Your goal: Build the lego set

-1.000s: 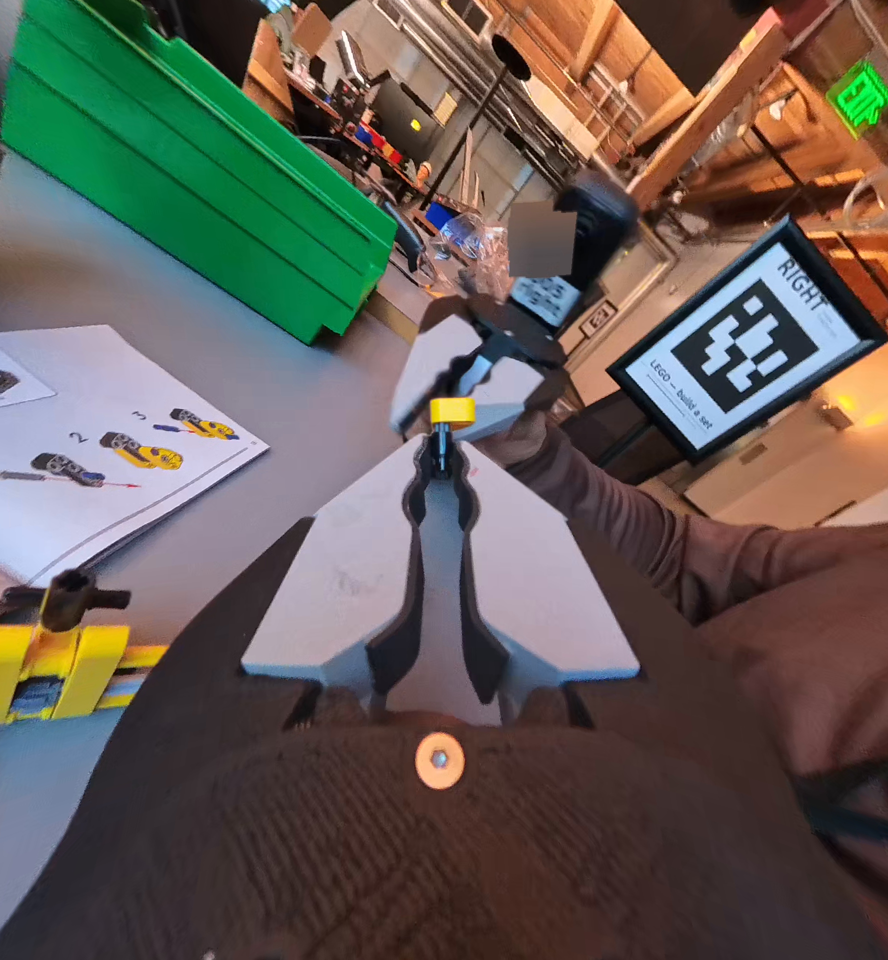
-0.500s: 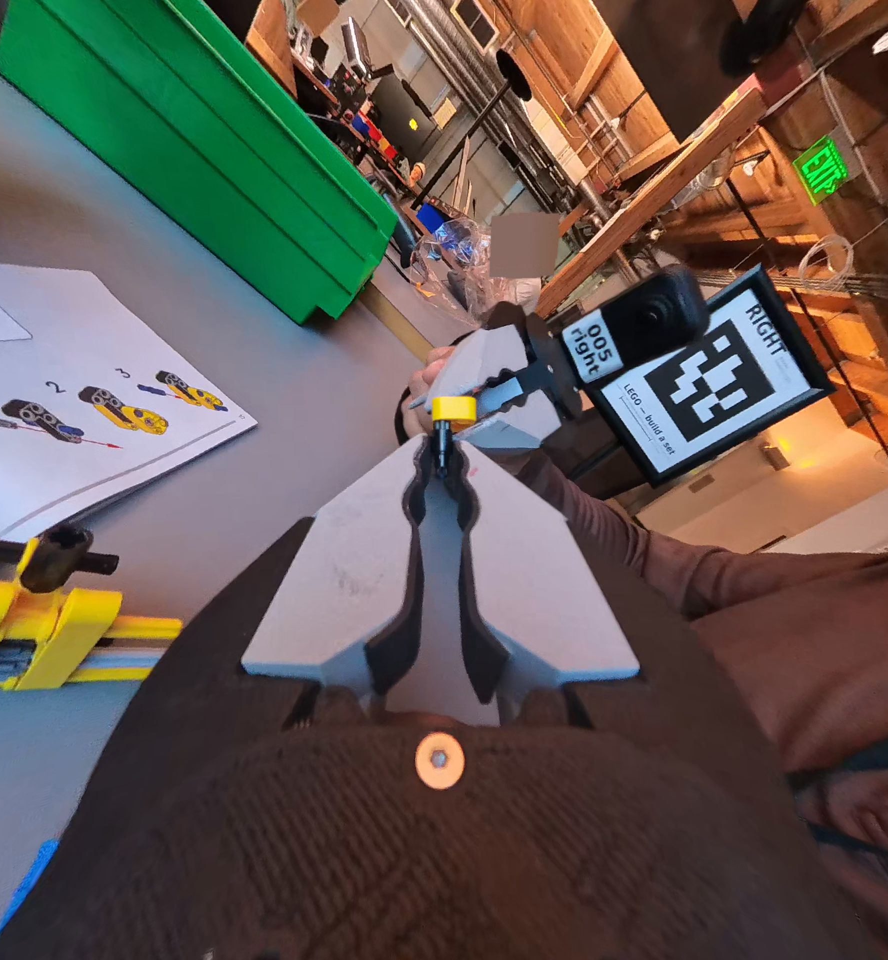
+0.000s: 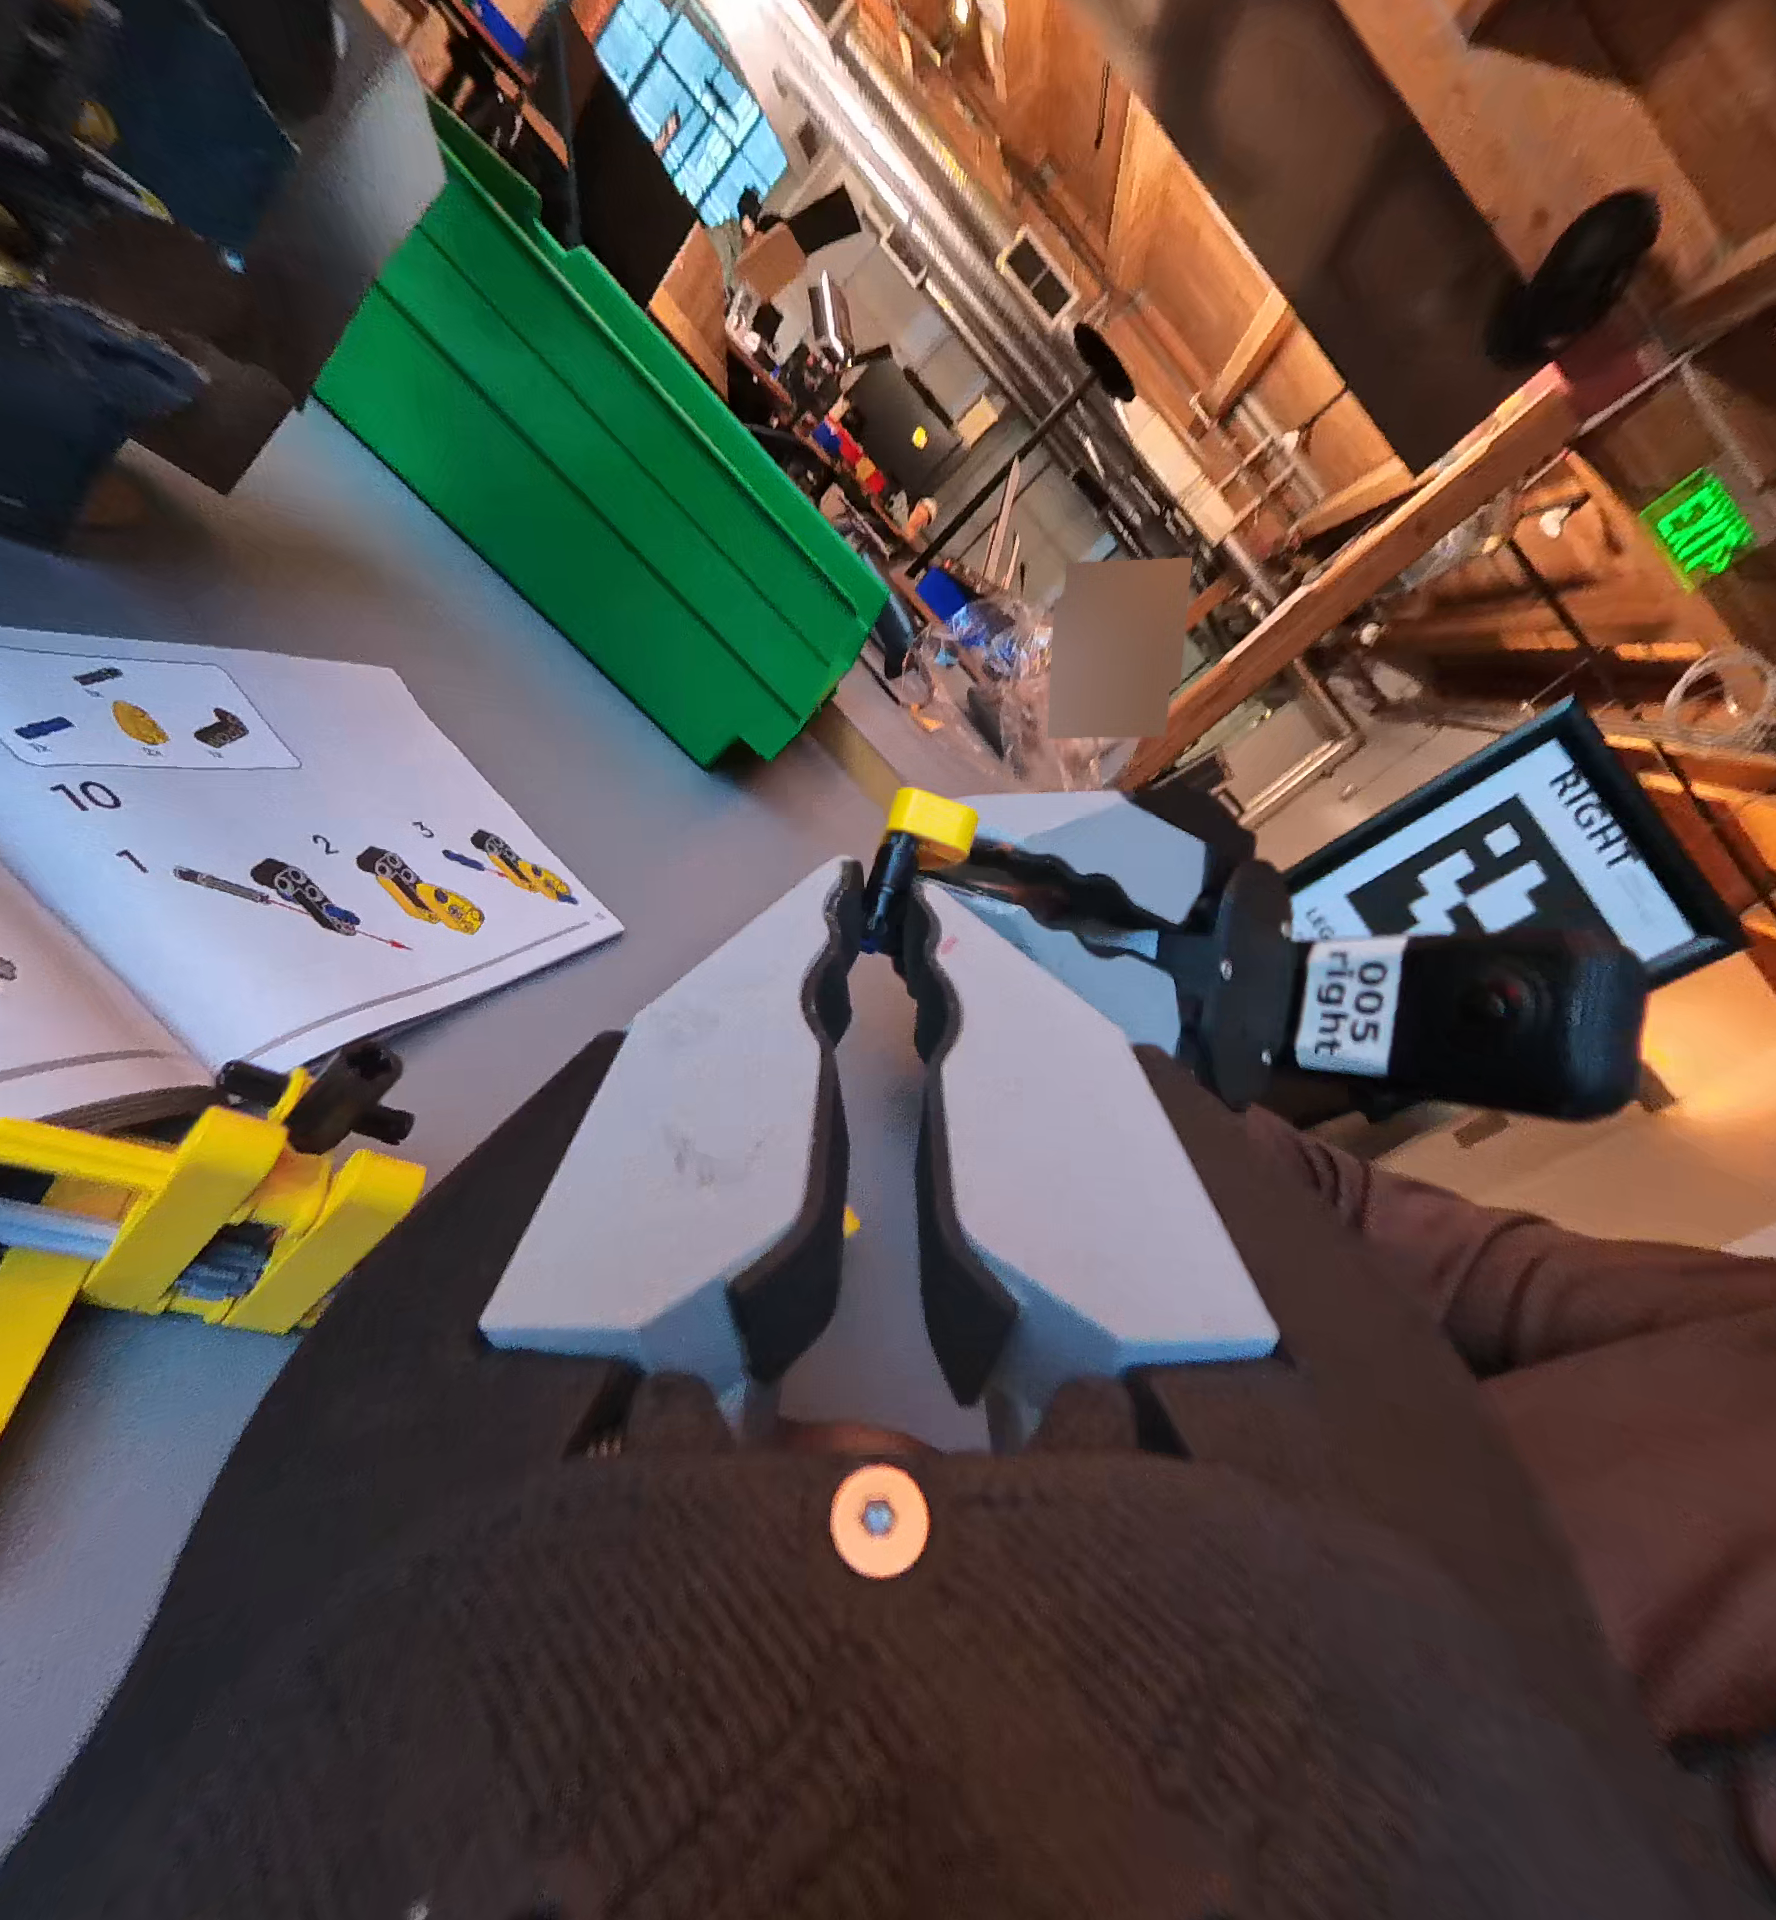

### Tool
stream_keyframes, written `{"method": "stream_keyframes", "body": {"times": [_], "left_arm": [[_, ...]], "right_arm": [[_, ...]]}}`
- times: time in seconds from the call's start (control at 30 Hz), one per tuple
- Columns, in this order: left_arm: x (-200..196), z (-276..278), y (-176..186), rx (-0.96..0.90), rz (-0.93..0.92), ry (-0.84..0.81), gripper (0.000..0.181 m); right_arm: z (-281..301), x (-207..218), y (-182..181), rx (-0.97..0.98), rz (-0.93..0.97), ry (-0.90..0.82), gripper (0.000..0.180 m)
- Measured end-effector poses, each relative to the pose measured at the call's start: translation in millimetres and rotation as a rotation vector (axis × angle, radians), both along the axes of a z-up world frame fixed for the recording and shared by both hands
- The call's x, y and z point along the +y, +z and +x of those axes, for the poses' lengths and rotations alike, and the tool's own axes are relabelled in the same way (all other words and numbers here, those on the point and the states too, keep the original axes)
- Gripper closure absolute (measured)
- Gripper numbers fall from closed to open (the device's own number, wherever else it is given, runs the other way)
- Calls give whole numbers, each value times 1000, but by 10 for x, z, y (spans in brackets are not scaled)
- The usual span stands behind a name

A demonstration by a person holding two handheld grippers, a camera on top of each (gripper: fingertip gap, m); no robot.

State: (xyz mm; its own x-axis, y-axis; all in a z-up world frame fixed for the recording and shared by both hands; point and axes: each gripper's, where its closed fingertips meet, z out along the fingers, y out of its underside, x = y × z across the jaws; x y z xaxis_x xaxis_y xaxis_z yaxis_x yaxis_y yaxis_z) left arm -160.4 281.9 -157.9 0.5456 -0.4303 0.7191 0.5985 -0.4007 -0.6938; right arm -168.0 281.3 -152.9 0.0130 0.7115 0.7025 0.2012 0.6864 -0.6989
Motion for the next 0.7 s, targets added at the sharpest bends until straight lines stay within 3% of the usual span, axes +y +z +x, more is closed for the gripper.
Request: {"method": "stream_keyframes", "body": {"times": [0.27,0.43,0.57,0.7], "left_arm": [[57,-20,77,-179,-1,14,176],[70,-50,-3,-101,-31,41,176],[37,-71,-29,-215,-74,12,176],[33,-17,-50,-204,-88,-11,176]], "right_arm": [[5,32,86,54,130,-98,178],[-38,59,1,14,-117,8,176],[-54,-7,-19,32,212,27,177],[-12,-13,-35,-13,57,130,176]]}}
